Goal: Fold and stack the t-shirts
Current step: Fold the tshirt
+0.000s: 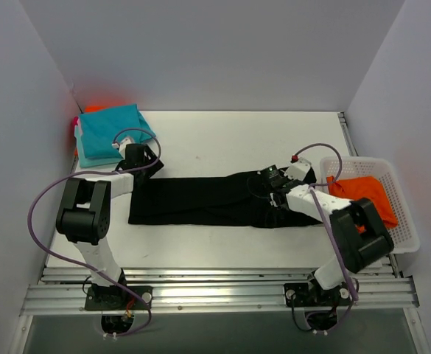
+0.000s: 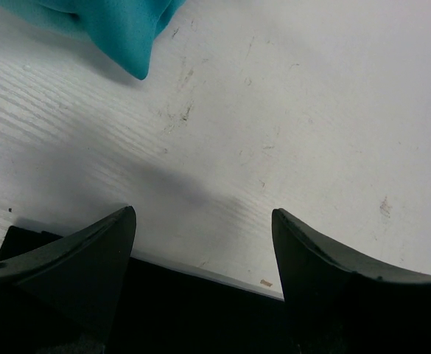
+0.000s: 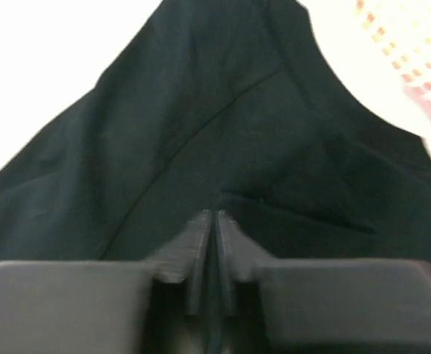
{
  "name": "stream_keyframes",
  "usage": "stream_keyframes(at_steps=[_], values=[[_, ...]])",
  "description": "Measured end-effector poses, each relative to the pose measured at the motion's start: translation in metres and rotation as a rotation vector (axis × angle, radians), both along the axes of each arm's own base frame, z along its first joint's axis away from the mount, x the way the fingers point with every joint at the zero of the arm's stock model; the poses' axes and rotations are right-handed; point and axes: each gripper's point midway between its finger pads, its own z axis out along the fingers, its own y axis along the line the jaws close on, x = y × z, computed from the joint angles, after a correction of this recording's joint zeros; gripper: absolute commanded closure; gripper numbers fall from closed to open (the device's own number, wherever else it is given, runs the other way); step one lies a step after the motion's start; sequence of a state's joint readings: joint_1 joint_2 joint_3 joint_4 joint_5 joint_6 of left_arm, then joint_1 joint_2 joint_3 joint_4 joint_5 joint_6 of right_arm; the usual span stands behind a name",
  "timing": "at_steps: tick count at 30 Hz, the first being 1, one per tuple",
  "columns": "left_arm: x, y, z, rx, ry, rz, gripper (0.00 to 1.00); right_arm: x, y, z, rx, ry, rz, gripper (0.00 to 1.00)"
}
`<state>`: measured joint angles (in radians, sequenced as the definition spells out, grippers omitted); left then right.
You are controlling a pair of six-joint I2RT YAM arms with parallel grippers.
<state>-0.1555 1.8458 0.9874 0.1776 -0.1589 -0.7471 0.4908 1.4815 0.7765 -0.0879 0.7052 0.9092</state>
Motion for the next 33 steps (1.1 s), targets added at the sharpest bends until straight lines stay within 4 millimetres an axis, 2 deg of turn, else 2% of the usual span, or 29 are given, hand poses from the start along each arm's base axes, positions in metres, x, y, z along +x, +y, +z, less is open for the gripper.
stream_keyframes(at_steps=[4,8,12,14,19,20,21,22,23,25,26,28,30,33], values=[[-0.001,-0.002,0.000,-0.009,-0.005,-0.009,0.17,0.016,0.004,-0.055,-0.011,0.126,0.026,1.00],[-0.004,-0.003,0.001,-0.015,-0.005,-0.016,0.17,0.062,0.032,-0.056,0.019,0.075,0.066,1.00],[-0.008,-0.003,0.001,-0.016,0.000,-0.018,0.17,0.130,0.072,-0.053,0.095,-0.011,0.114,1.00],[-0.008,-0.003,0.001,-0.015,0.000,-0.018,0.17,0.169,0.102,-0.050,0.156,-0.051,0.164,1.00],[-0.008,-0.001,0.001,-0.008,0.003,-0.009,0.17,0.285,0.209,-0.039,0.360,-0.159,0.407,1.00],[-0.008,-0.001,0.001,-0.008,0.001,-0.009,0.17,0.309,0.237,-0.029,0.420,-0.220,0.498,0.94],[-0.008,-0.001,0.001,-0.009,0.002,-0.010,0.17,0.321,0.258,-0.022,0.470,-0.257,0.575,0.86],[-0.008,-0.001,0.001,-0.008,0.003,-0.010,0.17,0.327,0.275,-0.017,0.512,-0.288,0.648,0.74],[-0.009,-0.001,0.001,-0.009,0.003,-0.011,0.18,0.328,0.288,-0.014,0.540,-0.304,0.712,0.39],[-0.008,-0.001,0.001,-0.009,0.003,-0.011,0.18,0.320,0.299,-0.013,0.552,-0.297,0.803,0.24],[-0.009,-0.002,0.000,-0.009,0.005,-0.012,0.18,0.314,0.298,-0.016,0.536,-0.283,0.825,0.18],[-0.009,-0.003,0.000,-0.008,0.006,-0.015,0.18,0.295,0.289,-0.012,0.477,-0.260,0.850,0.17],[-0.010,-0.007,0.000,-0.006,0.007,-0.021,0.18,0.258,0.260,-0.001,0.387,-0.208,0.820,0.17],[-0.012,-0.019,0.001,-0.005,0.015,-0.042,0.18,0.216,0.218,0.058,0.251,-0.273,0.752,0.17]])
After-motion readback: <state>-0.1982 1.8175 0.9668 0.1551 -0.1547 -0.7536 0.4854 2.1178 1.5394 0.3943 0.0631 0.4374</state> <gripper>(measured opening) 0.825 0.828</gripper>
